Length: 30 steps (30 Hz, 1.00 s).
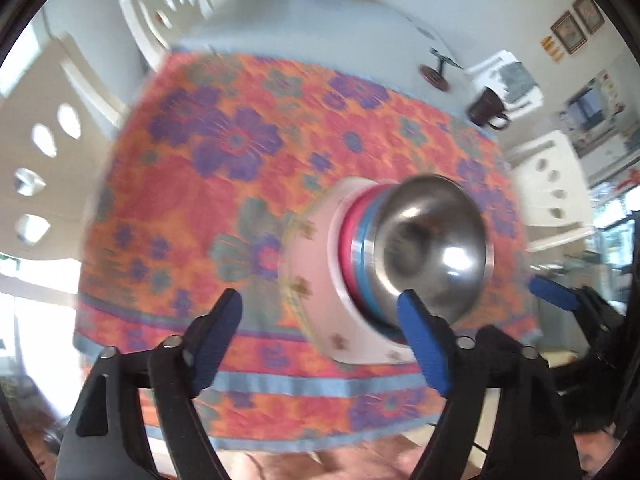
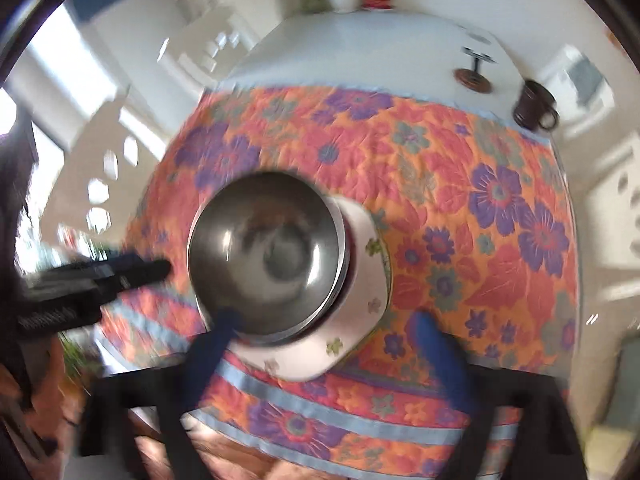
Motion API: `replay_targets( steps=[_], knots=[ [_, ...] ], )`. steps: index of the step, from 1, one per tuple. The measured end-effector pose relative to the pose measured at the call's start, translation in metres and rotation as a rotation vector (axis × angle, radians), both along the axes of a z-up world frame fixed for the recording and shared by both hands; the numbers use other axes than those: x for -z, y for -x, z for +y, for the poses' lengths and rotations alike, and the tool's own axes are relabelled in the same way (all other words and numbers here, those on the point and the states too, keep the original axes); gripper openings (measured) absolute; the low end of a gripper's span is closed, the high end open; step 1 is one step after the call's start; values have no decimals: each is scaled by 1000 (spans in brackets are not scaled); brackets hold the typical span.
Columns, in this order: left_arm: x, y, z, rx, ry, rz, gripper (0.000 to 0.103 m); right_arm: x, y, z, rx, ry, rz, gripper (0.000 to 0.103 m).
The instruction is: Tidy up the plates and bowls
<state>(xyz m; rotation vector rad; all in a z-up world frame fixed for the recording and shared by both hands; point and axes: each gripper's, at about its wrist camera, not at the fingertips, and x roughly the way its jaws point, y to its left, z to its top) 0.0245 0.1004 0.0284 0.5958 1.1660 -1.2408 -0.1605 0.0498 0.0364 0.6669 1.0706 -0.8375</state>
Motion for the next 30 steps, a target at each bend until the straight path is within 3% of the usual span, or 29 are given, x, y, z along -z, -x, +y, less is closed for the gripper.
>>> replay_targets(
  steps=[3,7,14,24,30],
  knots=[
    [6,3,-4,6,-55,-73,103,11,-5,4,-11,-20,-39,103],
    [14,2,-4,-4,-66,-131,102,19,-9,4,-10,-18,-52,103],
    [18,-1,-1,-18,-51,-96,102,23,-12,0,-17,13,-60,103],
    [8,3,3,-21,46,-169,102,16,-15,1,-18,93,-98,103],
    [7,5,0,8,56,-188,102,17,-25,6,-56,107,-86,103]
  ],
)
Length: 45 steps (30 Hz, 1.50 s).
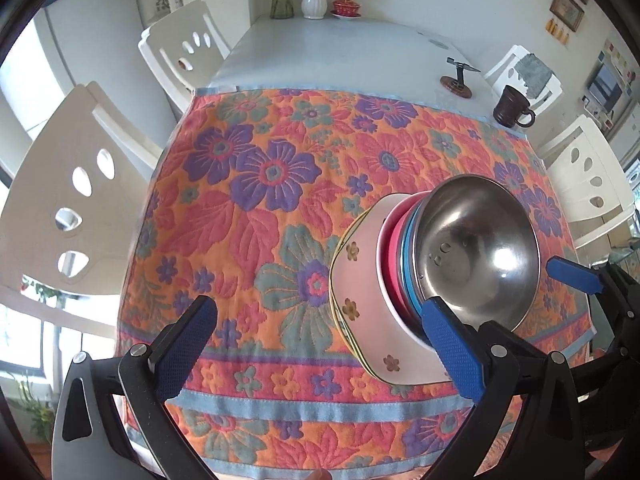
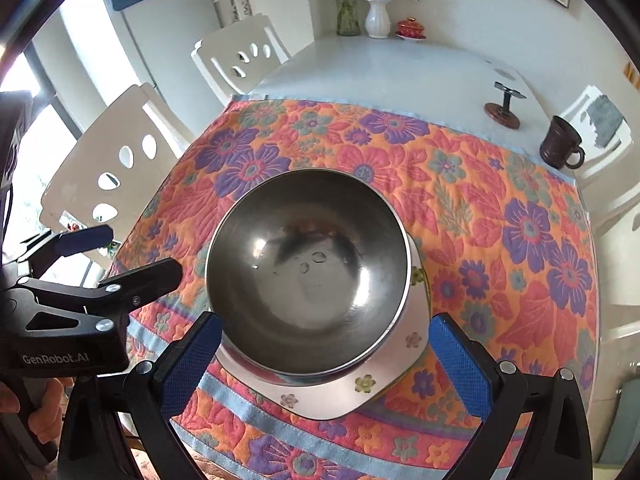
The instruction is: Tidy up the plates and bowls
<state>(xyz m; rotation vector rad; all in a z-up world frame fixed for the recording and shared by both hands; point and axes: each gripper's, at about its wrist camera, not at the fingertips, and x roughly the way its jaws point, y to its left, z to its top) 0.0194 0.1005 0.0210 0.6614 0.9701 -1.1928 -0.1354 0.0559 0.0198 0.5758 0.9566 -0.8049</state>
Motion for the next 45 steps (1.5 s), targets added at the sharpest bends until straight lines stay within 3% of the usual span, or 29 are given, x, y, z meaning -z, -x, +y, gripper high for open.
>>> replay_targets(
  steps=[45],
  knots=[
    [16,-4,0,-37,-75,38,102,12,10,-5,1,-80,2,103]
  ],
)
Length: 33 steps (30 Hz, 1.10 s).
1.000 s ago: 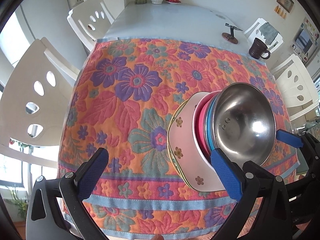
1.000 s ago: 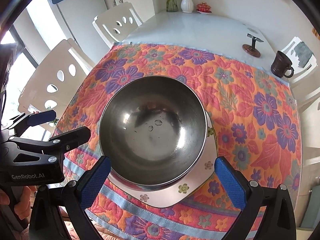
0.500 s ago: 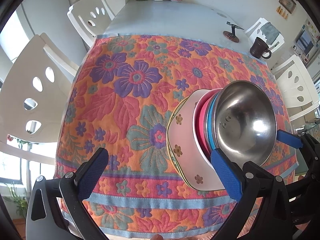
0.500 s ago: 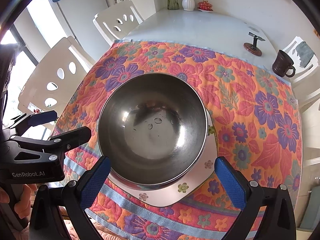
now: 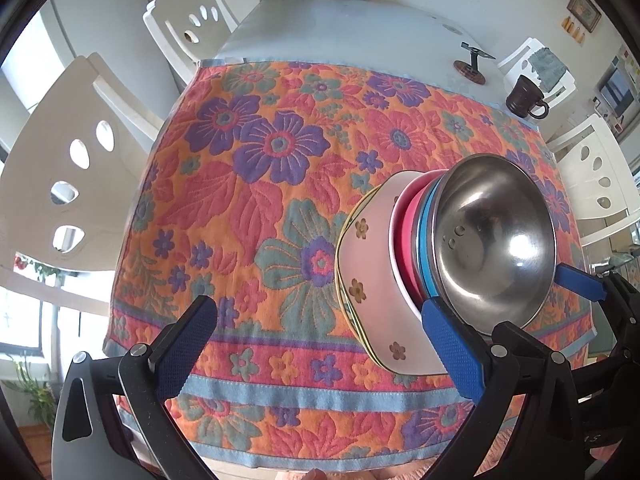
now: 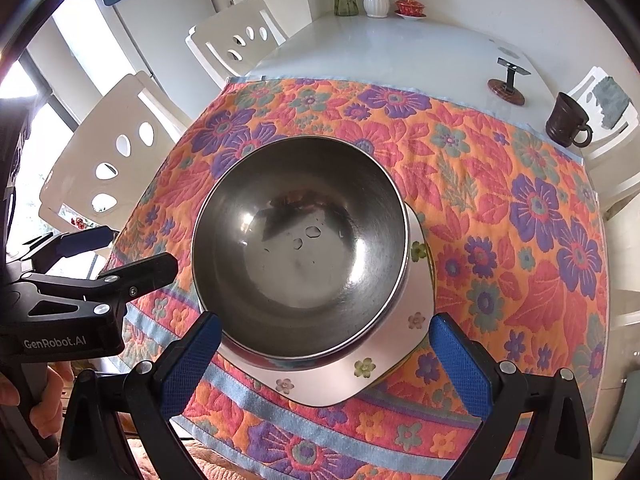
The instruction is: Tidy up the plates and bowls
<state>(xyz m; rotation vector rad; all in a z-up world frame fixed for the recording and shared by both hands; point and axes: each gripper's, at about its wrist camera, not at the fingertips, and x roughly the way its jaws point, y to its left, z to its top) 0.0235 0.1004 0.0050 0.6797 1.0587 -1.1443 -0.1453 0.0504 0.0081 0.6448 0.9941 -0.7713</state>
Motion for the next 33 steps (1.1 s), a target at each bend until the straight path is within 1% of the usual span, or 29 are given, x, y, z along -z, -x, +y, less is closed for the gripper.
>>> replay_targets(
  steps=[33],
  knots=[
    [-5,6,10,-30,-2,4,102,-2,6,7,-31,-7,-7,103]
  ],
)
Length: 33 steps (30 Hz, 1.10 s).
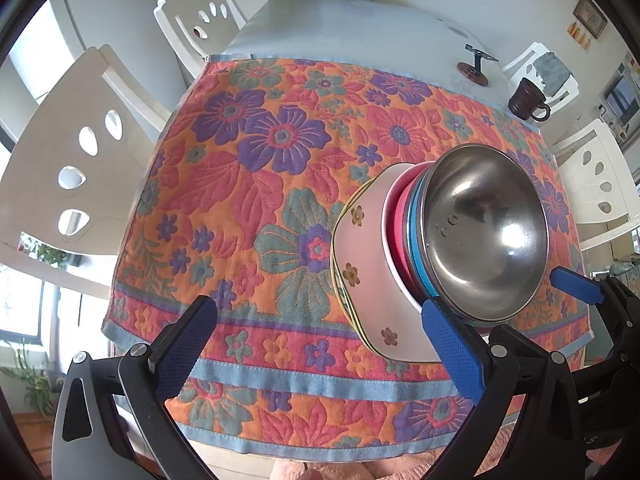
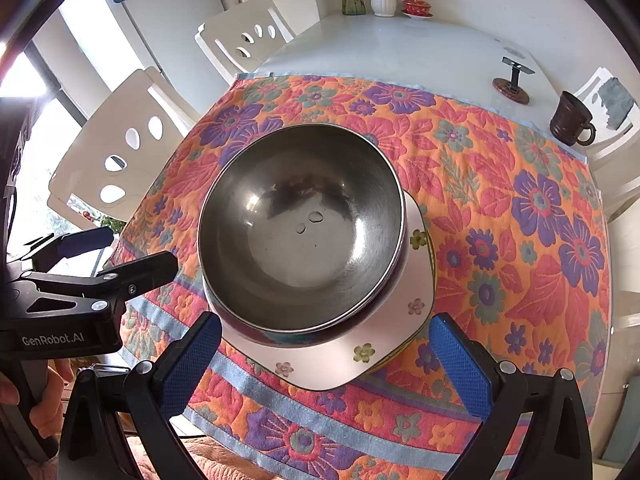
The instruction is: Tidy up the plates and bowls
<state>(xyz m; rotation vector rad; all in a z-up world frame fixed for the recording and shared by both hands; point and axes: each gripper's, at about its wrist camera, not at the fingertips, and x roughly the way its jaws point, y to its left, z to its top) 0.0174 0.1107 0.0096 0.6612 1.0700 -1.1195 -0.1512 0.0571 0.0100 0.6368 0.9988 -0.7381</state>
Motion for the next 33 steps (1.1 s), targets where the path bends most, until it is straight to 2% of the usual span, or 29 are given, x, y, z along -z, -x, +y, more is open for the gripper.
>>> replay_targets(
  steps=[33],
  knots=[
    [1,2,-5,-6,-1,6,102,0,3,-6,-1,0,-5,103]
  ],
)
